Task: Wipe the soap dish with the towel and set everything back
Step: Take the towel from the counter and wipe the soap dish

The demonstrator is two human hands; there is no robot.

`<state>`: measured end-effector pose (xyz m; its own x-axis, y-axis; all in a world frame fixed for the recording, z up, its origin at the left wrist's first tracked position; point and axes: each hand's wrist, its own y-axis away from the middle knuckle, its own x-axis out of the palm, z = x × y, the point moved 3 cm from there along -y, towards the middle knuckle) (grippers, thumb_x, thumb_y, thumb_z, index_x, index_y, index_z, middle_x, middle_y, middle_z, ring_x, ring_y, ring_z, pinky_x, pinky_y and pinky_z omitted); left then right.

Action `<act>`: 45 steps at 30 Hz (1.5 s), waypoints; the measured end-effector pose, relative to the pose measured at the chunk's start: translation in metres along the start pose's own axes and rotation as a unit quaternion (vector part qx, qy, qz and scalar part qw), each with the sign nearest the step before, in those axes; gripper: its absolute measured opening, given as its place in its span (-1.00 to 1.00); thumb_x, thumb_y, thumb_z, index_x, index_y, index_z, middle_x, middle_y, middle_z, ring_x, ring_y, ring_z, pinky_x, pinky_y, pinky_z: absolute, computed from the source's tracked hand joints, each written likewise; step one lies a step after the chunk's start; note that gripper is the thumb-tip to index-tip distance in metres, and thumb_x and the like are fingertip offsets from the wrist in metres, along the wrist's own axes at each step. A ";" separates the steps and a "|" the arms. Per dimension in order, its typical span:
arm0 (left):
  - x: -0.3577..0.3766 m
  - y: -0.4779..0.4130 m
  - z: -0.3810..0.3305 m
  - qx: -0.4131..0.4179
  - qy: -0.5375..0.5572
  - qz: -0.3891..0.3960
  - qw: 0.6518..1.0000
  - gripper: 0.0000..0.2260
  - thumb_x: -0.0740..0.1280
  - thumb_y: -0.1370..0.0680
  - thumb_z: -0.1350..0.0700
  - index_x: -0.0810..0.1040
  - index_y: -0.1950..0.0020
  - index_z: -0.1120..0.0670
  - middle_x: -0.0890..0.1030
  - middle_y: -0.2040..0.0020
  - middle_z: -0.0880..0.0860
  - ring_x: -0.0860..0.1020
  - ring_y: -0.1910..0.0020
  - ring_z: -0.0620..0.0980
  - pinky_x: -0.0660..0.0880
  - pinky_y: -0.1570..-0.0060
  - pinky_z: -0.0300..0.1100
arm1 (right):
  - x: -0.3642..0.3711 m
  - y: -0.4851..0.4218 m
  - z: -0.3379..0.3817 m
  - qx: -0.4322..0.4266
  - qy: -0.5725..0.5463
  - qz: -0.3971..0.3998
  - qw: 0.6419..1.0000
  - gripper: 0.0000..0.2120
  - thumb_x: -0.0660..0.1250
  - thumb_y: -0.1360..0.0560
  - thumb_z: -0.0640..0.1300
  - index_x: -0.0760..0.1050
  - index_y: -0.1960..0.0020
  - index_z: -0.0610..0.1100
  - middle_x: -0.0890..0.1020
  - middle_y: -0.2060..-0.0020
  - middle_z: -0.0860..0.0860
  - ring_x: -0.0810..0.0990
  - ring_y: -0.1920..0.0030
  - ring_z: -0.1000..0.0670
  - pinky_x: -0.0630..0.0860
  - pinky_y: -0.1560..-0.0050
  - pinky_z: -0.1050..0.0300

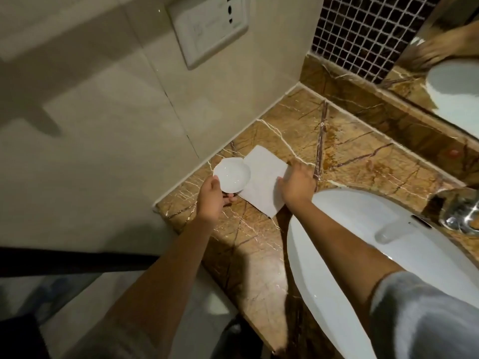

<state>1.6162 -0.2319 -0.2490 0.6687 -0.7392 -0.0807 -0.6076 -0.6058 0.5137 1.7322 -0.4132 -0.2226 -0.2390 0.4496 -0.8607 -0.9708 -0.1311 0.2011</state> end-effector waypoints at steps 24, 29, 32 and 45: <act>-0.037 0.008 -0.001 0.018 0.035 -0.007 0.999 -0.80 0.12 -0.61 -0.07 0.41 -0.21 -0.12 0.44 -0.23 0.07 0.72 0.26 0.01 0.65 0.06 0.02 | 0.024 0.058 0.040 -0.281 0.145 0.040 0.948 -0.50 0.27 -0.48 0.12 0.32 -0.35 -0.04 0.36 -0.36 -0.15 0.29 -0.38 -0.20 0.29 -0.35 -0.18; -0.035 0.013 0.000 0.008 0.029 -0.011 0.999 -0.76 0.13 -0.62 -0.06 0.41 -0.26 -0.09 0.46 -0.16 0.05 0.72 0.28 -0.01 0.64 0.03 0.06 | 0.043 0.056 0.044 -0.236 0.189 0.104 0.948 -0.37 0.26 -0.54 0.01 0.05 -0.52 0.09 0.13 -0.51 -0.17 0.18 -0.45 -0.28 0.16 -0.42 -0.23; -0.033 0.018 -0.001 0.010 0.028 -0.008 1.000 -0.75 0.13 -0.62 -0.05 0.40 -0.28 -0.08 0.45 -0.24 0.09 0.72 0.28 0.01 0.65 0.05 0.03 | 0.044 0.058 0.049 -0.235 0.219 0.090 0.942 -0.35 0.27 -0.51 -0.17 0.07 -0.52 0.01 0.21 -0.45 -0.25 0.24 -0.38 -0.31 0.23 -0.36 -0.23; 0.060 0.060 -0.015 0.008 0.070 0.110 0.991 -0.76 0.13 -0.66 0.09 0.38 -0.32 0.05 0.29 -0.43 0.23 0.46 -0.16 0.22 0.65 0.37 -0.16 | -0.061 0.071 -0.070 0.098 -0.378 -0.063 0.918 -0.71 0.22 -0.55 -0.22 0.52 -0.25 -0.16 0.62 -0.16 -0.15 0.57 -0.16 -0.15 0.42 0.02 0.12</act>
<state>1.6269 -0.3081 -0.2102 0.5721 -0.8060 0.1520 -0.7508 -0.4401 0.4925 1.6790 -0.5114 -0.1885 -0.0003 0.9453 -0.3261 -0.9594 0.0917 0.2667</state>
